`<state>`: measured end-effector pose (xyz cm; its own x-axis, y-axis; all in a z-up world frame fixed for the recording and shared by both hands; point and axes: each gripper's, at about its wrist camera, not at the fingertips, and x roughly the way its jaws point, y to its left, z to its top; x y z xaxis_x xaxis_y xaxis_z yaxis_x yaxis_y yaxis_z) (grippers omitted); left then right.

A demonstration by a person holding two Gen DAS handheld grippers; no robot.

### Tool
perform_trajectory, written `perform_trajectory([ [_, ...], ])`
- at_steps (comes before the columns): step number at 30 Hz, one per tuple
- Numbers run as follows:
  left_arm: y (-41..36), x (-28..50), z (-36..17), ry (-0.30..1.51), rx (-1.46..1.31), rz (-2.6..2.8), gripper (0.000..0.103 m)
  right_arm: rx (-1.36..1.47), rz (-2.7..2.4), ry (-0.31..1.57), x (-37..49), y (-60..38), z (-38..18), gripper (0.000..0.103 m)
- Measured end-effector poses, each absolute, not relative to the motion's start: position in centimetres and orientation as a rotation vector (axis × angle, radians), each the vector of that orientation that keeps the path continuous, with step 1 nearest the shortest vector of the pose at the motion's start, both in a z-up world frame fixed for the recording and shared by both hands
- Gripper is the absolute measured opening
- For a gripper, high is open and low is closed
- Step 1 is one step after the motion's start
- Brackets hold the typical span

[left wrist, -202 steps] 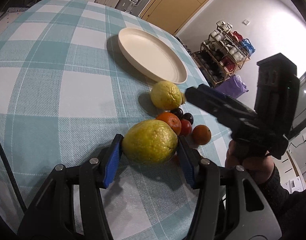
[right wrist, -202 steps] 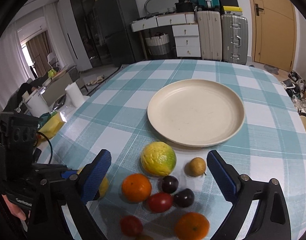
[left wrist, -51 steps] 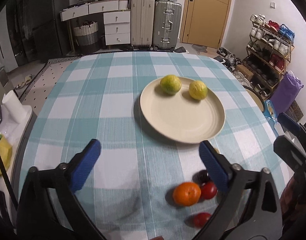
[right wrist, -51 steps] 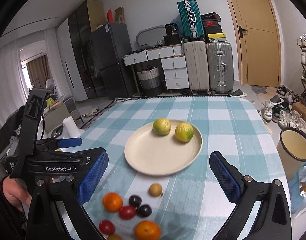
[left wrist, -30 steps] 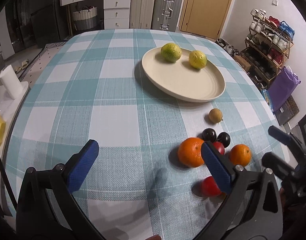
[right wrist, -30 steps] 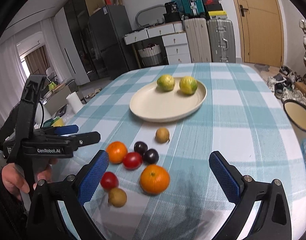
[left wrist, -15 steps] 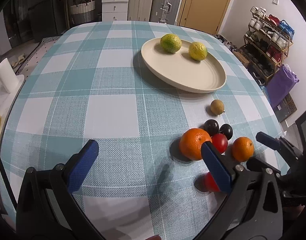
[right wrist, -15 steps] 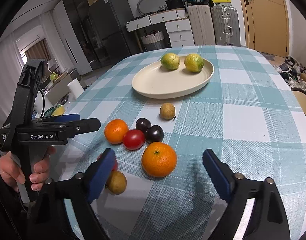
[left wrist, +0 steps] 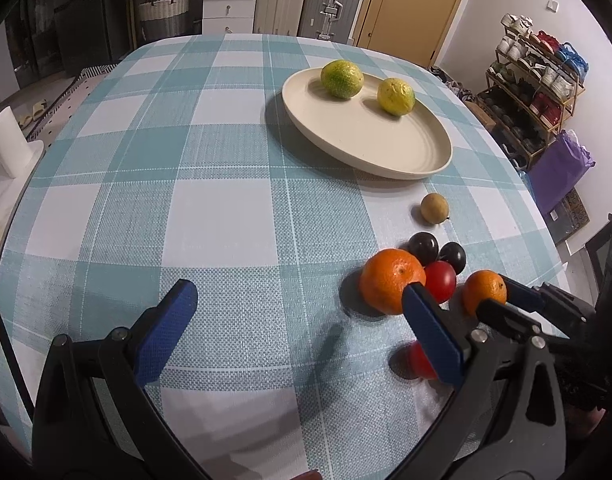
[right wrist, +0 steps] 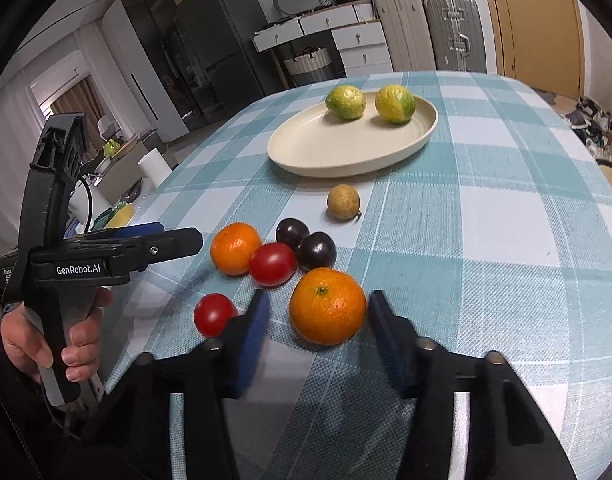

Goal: Organize fruits
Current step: 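Lower the right tool onto an orange and close it, then grasp the other orange with the left tool while the right tool holds its orange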

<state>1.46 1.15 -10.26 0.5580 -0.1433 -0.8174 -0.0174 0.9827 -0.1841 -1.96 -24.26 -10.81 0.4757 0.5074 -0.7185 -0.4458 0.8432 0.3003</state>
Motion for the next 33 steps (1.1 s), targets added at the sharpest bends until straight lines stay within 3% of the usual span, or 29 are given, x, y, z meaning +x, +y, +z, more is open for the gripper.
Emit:
perform_trajectory([
  [1, 1.2, 1.5, -10.3, 0.977, -0.179, -0.074, 0.102, 0.079, 0.581, 0.907, -1.9, -24.3, -10.9, 0.041],
  [4, 1.2, 1.4, -10.2, 0.976, -0.183, -0.077, 0.102, 0.109, 0.592, 0.914, -1.8, -24.6, -11.0, 0.040],
  [33, -1.1, 2.9, -11.1, 1.007, -0.210, -0.211, 0.102, 0.175, 0.583, 0.842, -1.6, -26.8, -10.0, 0.039],
])
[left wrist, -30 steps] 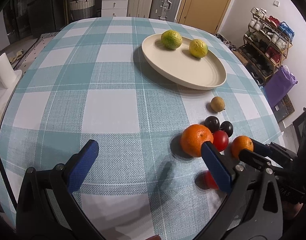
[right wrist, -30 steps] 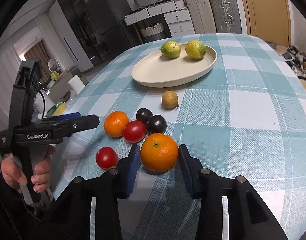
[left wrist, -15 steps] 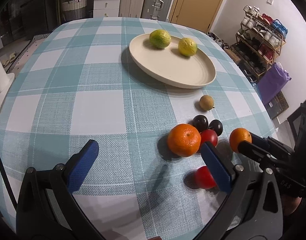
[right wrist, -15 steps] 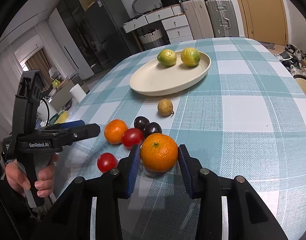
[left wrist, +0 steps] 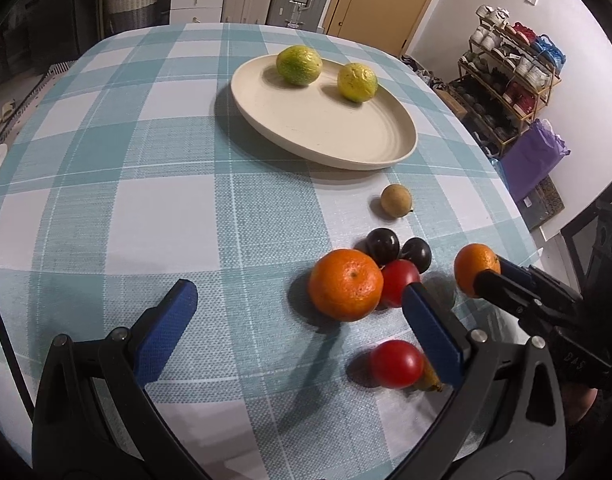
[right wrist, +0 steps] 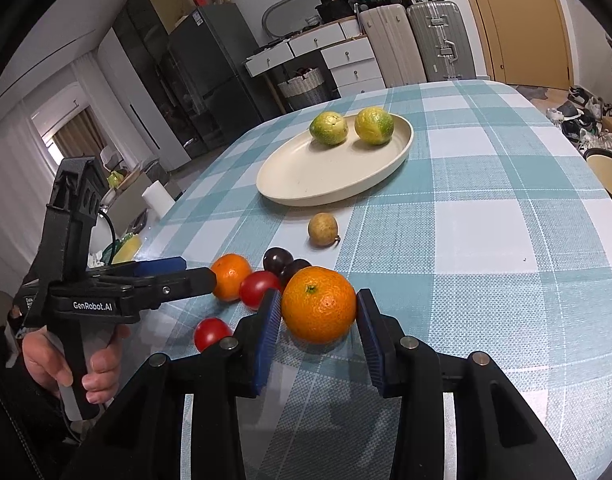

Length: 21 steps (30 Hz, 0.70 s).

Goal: Organize fruits
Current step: 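Grasp the other orange with the left tool while the right tool holds its orange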

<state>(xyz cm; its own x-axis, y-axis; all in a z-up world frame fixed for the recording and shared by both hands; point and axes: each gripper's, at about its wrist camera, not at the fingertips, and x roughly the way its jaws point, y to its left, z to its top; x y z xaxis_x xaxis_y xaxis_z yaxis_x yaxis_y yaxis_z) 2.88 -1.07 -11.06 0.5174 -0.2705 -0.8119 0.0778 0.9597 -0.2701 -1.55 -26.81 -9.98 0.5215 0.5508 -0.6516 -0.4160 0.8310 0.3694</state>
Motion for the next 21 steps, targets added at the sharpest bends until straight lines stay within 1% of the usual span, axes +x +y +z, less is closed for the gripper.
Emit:
perform_trajectory([
  [7, -0.97, 3.32, -11.28, 1.001, -0.261, -0.252, 0.100, 0.188, 0.585, 0.848, -1.42, -27.11, -10.21, 0.039],
  [11, -0.90, 3.50, -11.38, 1.003, -0.288, -0.282, 0.088, 0.191, 0.587, 0.845, -1.40, -27.26, -10.19, 0.039],
  [13, -1.01, 3.69, -11.49, 1.009, -0.301, -0.302, 0.085, 0.192, 0.588, 0.844, -1.37, -27.27, -10.16, 0.039],
  [15, -1.17, 3.74, -11.56, 1.011, -0.307, -0.315, 0.079, 0.192, 0.588, 0.843, -1.40, -27.28, -10.15, 0.039],
  [19, -1.41, 3.72, -11.58, 1.008, -0.315, -0.330, 0.073, 0.192, 0.592, 0.845, -1.35, -27.24, -10.21, 0.039],
  [21, -1.43, 3.71, -11.56, 1.004, -0.323, -0.338, 0.066, 0.191, 0.592, 0.847, -1.34, -27.25, -10.24, 0.039],
])
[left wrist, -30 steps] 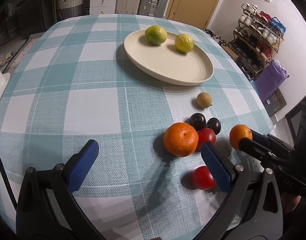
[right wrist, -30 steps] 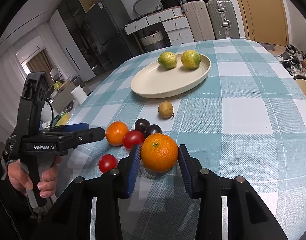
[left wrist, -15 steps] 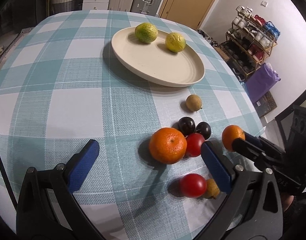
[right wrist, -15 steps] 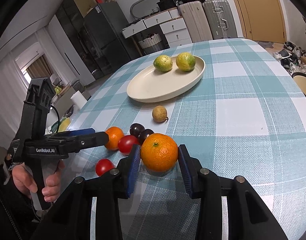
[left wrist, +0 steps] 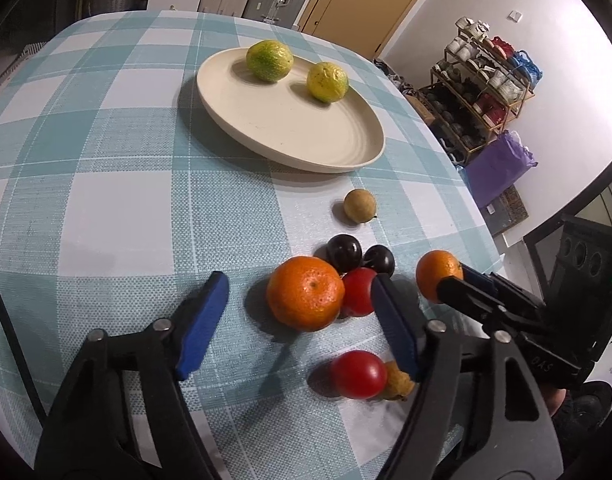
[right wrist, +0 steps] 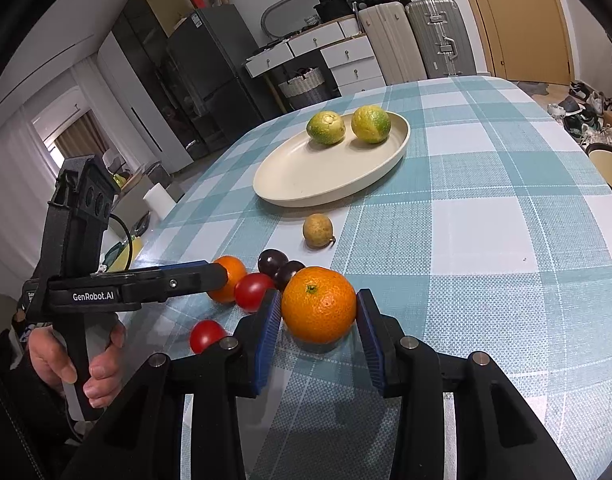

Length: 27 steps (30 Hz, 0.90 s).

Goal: Organize fruits
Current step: 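Grasp the other orange with the left tool while the right tool holds its orange, then carry the orange with the left tool to the plate while the right tool carries its orange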

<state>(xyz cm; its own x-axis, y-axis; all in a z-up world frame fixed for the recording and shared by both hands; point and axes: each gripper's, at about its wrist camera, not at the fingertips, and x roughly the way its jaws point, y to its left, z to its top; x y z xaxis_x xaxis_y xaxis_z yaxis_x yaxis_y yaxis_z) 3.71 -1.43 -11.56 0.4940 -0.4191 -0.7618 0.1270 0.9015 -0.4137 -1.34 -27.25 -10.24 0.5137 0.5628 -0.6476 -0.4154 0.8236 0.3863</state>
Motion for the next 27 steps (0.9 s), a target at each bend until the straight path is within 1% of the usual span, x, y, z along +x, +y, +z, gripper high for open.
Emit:
perform_trajectory([
  [4, -1.35, 3.68, -11.56, 1.000, -0.330, -0.334, 0.058, 0.192, 0.592, 0.847, -1.26, -27.26, -10.29, 0.039],
  [6, -1.25, 3.71, -11.64, 1.004, -0.340, -0.345, 0.052, 0.191, 0.592, 0.849, -1.20, -27.25, -10.33, 0.039],
  [8, -1.25, 3.65, -11.79, 1.012, -0.343, -0.358, 0.041, 0.190, 0.593, 0.850, -1.21, -27.24, -10.35, 0.039],
  [9, -1.38, 3.69, -11.93, 1.022, -0.341, -0.371, 0.038, 0.189, 0.593, 0.850, -1.21, -27.22, -10.35, 0.039],
  [27, -0.95, 3.65, -11.82, 1.040, -0.387, -0.418, 0.037, 0.183, 0.591, 0.842, -1.12, -27.14, -9.95, 0.039],
])
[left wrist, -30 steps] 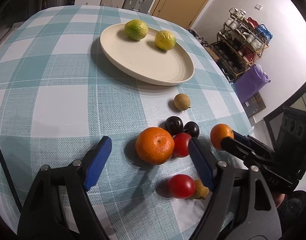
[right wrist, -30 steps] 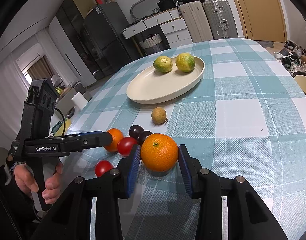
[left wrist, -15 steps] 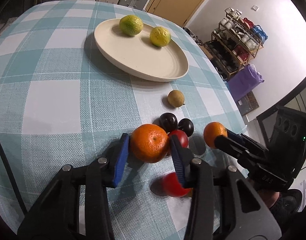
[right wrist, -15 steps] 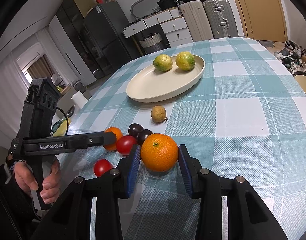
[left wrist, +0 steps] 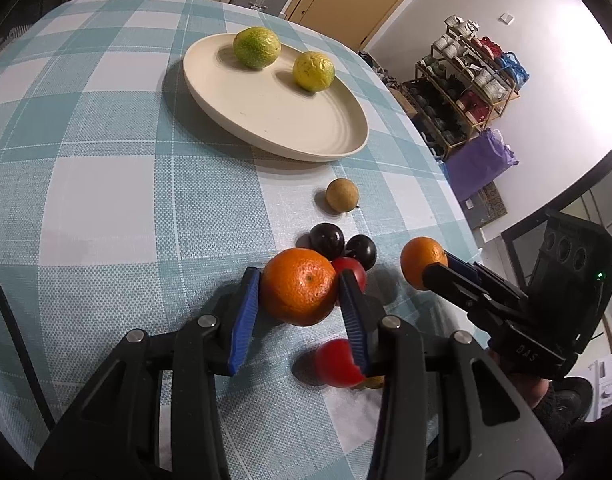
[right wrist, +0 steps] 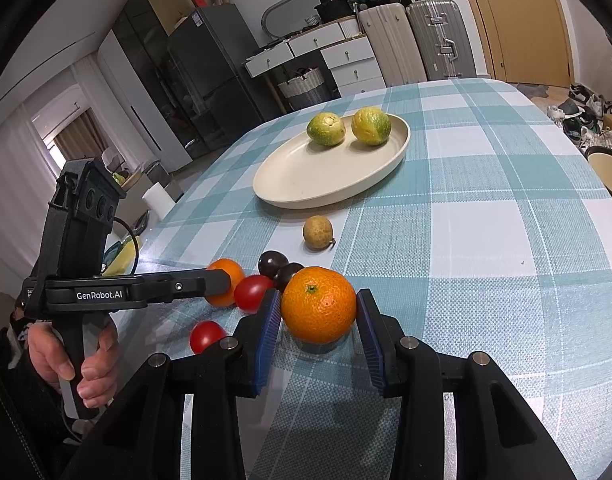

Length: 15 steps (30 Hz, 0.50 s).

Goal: Organize fruits
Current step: 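Carry the orange with the left tool to the plate while the right tool carries its orange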

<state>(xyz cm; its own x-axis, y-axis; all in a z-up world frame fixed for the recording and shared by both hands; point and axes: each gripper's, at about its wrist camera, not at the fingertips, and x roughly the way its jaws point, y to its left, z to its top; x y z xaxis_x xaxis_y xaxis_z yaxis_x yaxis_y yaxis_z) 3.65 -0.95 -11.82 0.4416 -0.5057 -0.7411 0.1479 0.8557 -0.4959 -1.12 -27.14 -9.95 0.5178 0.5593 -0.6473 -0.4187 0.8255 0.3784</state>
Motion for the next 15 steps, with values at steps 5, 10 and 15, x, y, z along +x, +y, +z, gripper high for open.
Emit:
perform_trajectory([
  [5, 0.3, 3.9, -10.8, 1.015, -0.414, -0.413, 0.036, 0.183, 0.592, 0.825, -0.7, -27.0, -9.3, 0.039],
  [10, 1.8, 4.8, -9.1, 0.972, -0.428, -0.408, 0.036, 0.177, 0.601, 0.804, 0.4, -26.6, -8.4, 0.039],
  [15, 2.5, 6.7, -7.7, 0.948, -0.426, -0.413, 0.036, 0.168, 0.612, 0.778, 1.9, -25.9, -7.4, 0.039],
])
